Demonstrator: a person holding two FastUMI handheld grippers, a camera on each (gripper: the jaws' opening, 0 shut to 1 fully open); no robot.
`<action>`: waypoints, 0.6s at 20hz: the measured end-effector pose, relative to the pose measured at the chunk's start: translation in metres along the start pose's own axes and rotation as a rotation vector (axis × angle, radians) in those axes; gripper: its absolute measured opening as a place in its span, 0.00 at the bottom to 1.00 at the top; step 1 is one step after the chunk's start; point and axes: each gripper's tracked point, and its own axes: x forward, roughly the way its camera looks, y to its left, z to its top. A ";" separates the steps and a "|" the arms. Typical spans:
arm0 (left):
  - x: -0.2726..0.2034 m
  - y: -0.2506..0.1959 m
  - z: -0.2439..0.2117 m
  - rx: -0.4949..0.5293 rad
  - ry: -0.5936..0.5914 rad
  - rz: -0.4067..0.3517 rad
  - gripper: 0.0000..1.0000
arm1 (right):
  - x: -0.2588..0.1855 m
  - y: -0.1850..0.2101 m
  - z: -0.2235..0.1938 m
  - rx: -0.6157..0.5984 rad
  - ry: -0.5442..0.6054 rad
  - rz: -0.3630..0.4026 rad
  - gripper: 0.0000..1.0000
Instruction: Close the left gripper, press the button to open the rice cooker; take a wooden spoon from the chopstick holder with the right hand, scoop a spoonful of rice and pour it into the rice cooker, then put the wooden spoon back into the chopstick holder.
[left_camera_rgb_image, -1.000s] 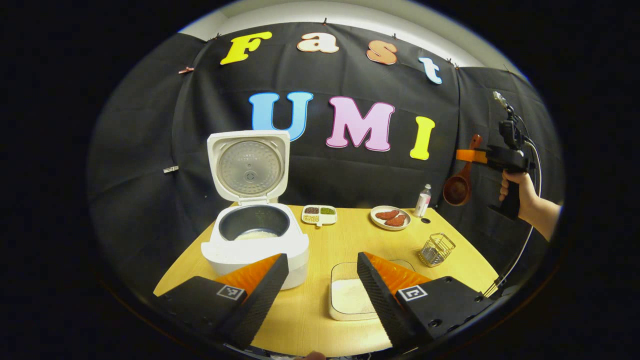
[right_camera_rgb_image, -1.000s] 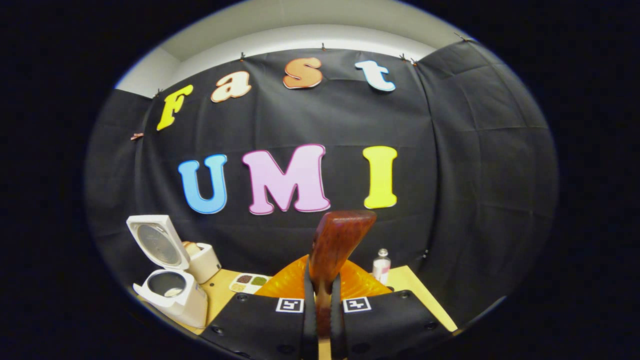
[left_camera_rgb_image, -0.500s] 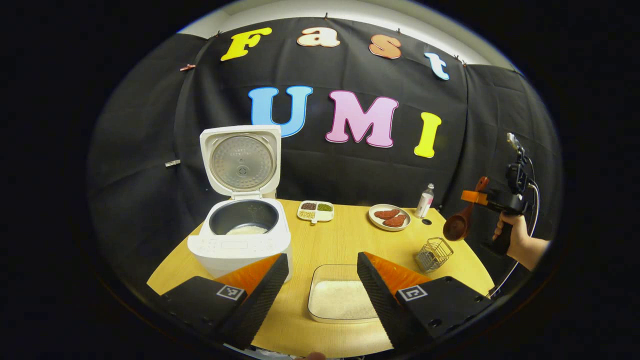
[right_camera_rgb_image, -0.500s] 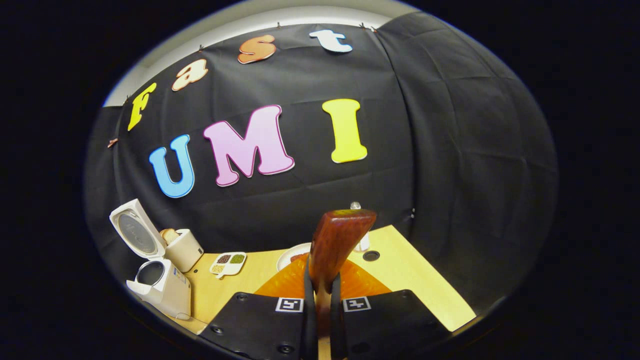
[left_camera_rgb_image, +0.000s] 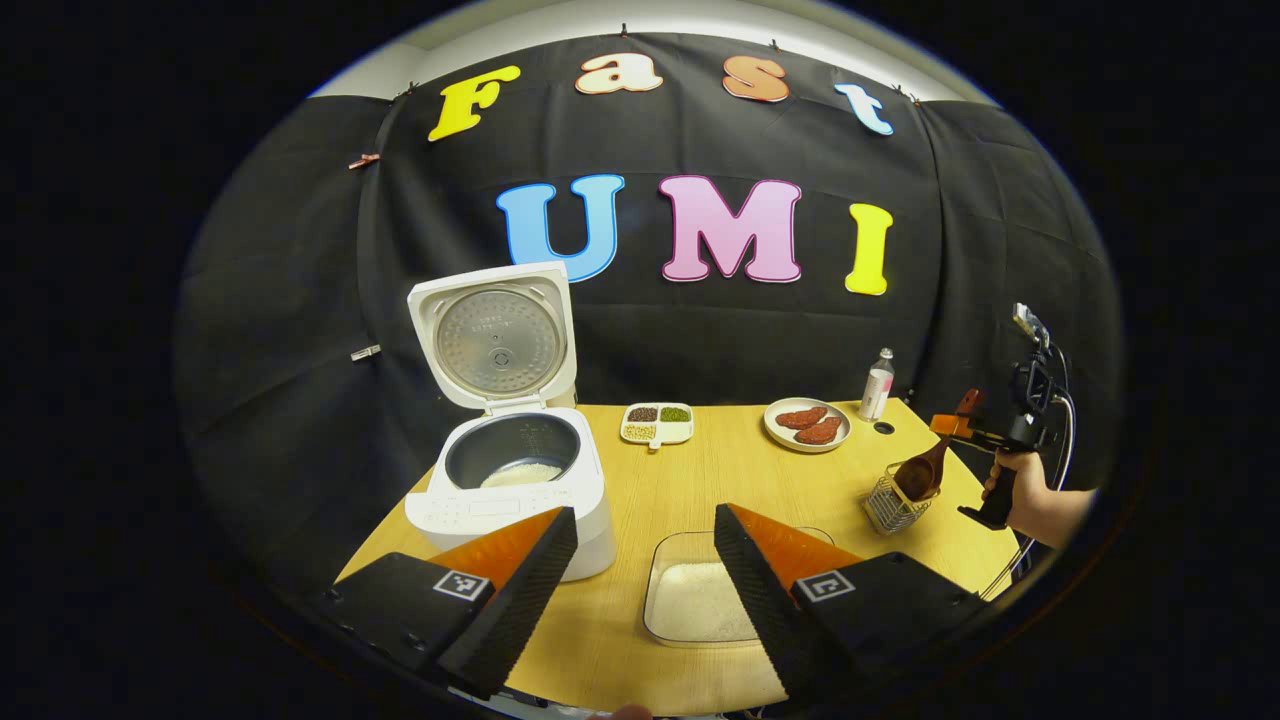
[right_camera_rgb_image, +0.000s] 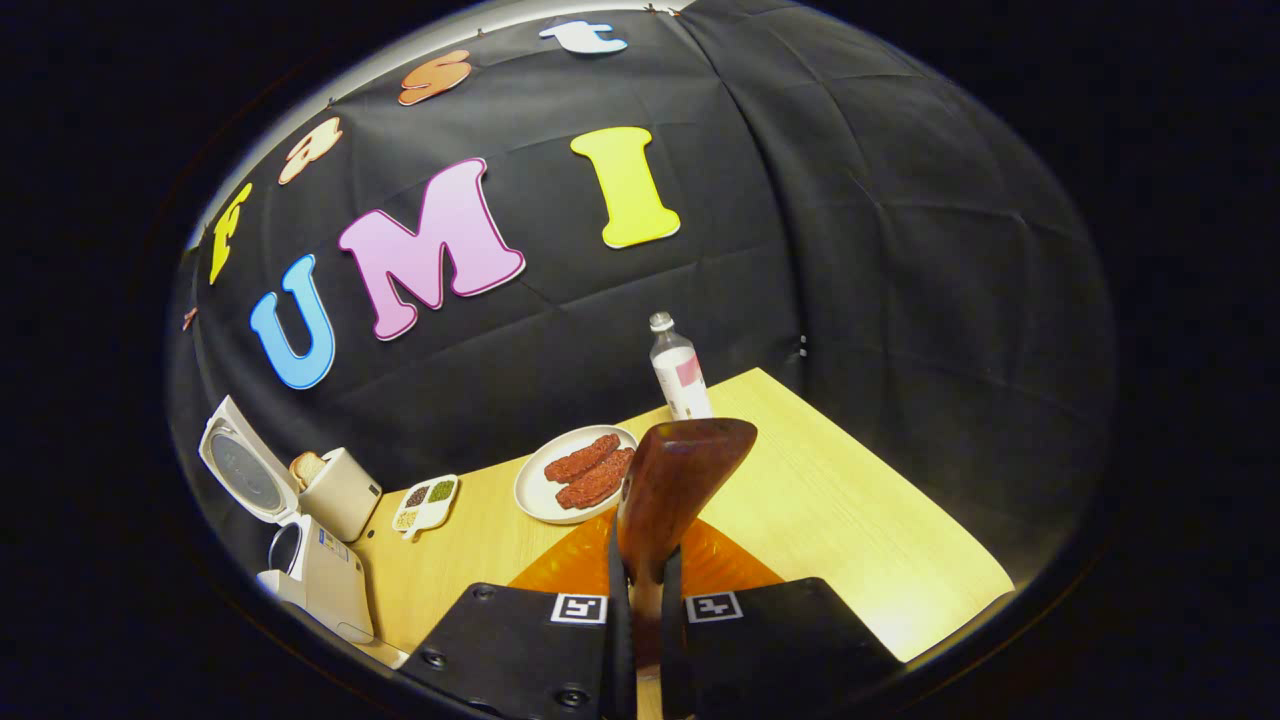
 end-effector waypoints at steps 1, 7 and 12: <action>0.001 -0.001 -0.001 -0.010 0.004 0.000 0.96 | 0.004 -0.001 -0.003 0.006 0.007 -0.006 0.14; 0.003 0.000 -0.006 -0.033 0.014 0.005 0.95 | 0.014 0.003 -0.028 -0.003 0.072 -0.005 0.16; 0.008 0.014 -0.006 -0.066 0.009 0.014 0.95 | 0.007 -0.002 -0.027 -0.026 0.062 -0.040 0.37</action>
